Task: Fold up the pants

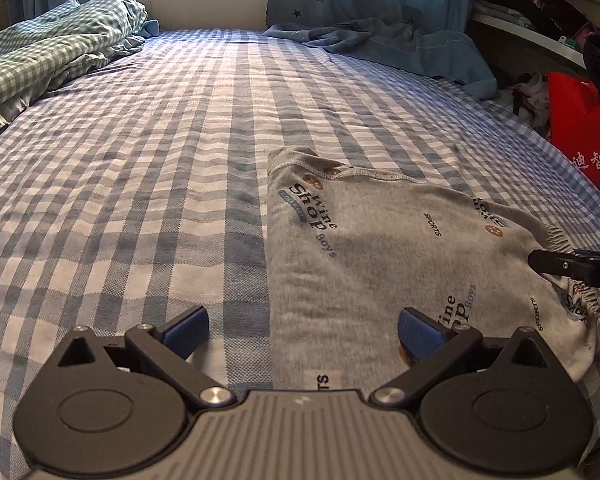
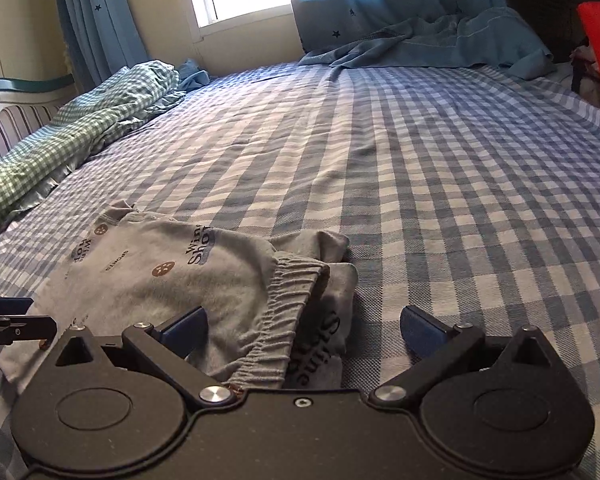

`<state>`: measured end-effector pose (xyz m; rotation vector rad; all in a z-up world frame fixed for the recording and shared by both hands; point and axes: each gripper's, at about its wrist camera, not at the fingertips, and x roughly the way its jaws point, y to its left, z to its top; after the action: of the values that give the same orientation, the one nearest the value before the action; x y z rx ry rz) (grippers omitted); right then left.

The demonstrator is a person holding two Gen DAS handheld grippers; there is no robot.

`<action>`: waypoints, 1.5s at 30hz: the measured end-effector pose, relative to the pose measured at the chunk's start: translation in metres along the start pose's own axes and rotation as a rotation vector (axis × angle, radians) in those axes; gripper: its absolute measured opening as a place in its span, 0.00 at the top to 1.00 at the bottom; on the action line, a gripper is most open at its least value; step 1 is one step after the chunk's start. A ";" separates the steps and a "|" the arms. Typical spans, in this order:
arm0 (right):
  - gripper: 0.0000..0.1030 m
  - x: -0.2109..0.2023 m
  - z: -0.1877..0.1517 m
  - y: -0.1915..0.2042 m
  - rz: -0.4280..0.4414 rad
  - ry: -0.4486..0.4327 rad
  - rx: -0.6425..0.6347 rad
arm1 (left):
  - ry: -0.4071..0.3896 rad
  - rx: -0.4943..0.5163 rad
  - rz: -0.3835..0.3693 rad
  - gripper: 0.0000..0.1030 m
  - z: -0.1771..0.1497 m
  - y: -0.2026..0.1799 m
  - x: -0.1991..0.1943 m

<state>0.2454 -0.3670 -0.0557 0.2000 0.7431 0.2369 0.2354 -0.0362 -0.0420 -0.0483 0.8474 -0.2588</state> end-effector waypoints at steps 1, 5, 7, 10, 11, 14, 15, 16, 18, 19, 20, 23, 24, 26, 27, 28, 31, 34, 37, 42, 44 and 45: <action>0.00 0.004 0.002 -0.003 0.020 -0.001 -0.001 | 0.001 0.003 0.005 0.00 0.001 0.000 0.001; 0.00 0.013 0.010 -0.009 0.089 -0.006 -0.027 | 0.000 0.003 0.009 0.00 0.006 0.000 0.006; 0.00 0.017 0.014 -0.012 0.128 -0.004 -0.016 | 0.000 -0.005 0.006 0.00 0.008 0.002 0.009; 0.00 0.021 0.018 -0.013 0.221 -0.003 0.014 | 0.000 -0.008 -0.001 0.00 0.010 0.003 0.011; 0.00 0.022 0.019 -0.014 0.252 0.001 0.032 | 0.000 -0.008 -0.004 0.00 0.011 0.004 0.011; 0.01 0.022 0.020 -0.015 0.279 -0.003 0.059 | 0.005 -0.007 -0.012 0.00 0.012 0.007 0.012; 0.01 0.021 0.021 -0.017 0.282 -0.005 0.066 | 0.006 -0.008 -0.015 0.00 0.013 0.007 0.012; 0.03 0.020 0.021 -0.017 0.280 -0.007 0.070 | 0.007 -0.009 -0.017 0.00 0.013 0.008 0.012; 0.09 0.018 0.022 -0.019 0.263 -0.006 0.066 | 0.008 -0.011 -0.019 0.00 0.013 0.008 0.012; 0.14 0.017 0.022 -0.020 0.253 -0.007 0.059 | 0.009 -0.010 -0.018 0.00 0.013 0.007 0.012; 0.16 0.015 0.022 -0.023 0.246 -0.007 0.052 | 0.008 -0.010 -0.017 0.00 0.013 0.007 0.012; 0.17 0.015 0.022 -0.025 0.235 -0.010 0.045 | 0.010 -0.003 -0.011 0.00 0.013 0.005 0.013; 0.17 0.016 0.024 -0.025 0.226 -0.011 0.044 | 0.010 -0.001 -0.010 0.00 0.013 0.005 0.013; 0.17 0.020 0.028 -0.027 0.225 -0.007 0.039 | 0.011 0.002 -0.009 0.00 0.012 0.005 0.014; 0.16 0.023 0.030 -0.027 0.227 -0.003 0.039 | 0.011 0.001 -0.009 0.00 0.012 0.005 0.014; 0.16 0.026 0.032 -0.028 0.233 0.001 0.040 | 0.010 0.002 -0.007 0.00 0.012 0.005 0.013; 0.19 0.031 0.035 -0.025 0.234 0.000 0.030 | 0.010 0.003 -0.005 0.00 0.012 0.005 0.013; 0.35 0.033 0.033 -0.018 0.232 -0.001 0.003 | 0.011 0.007 -0.002 0.00 0.011 0.006 0.012; 0.45 0.033 0.030 -0.014 0.235 -0.004 -0.007 | 0.010 0.005 -0.001 0.00 0.011 0.006 0.011; 0.58 0.032 0.028 -0.006 0.228 -0.007 -0.033 | 0.009 0.006 0.009 0.00 0.009 0.004 0.011; 0.60 0.032 0.027 -0.005 0.226 -0.012 -0.037 | 0.011 0.008 0.007 0.00 0.009 0.004 0.011; 0.61 0.031 0.027 -0.004 0.225 -0.016 -0.042 | 0.015 0.009 0.001 0.00 0.009 0.003 0.011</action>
<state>0.2868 -0.3646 -0.0571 0.2453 0.6997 0.4635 0.2497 -0.0361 -0.0440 -0.0378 0.8609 -0.2625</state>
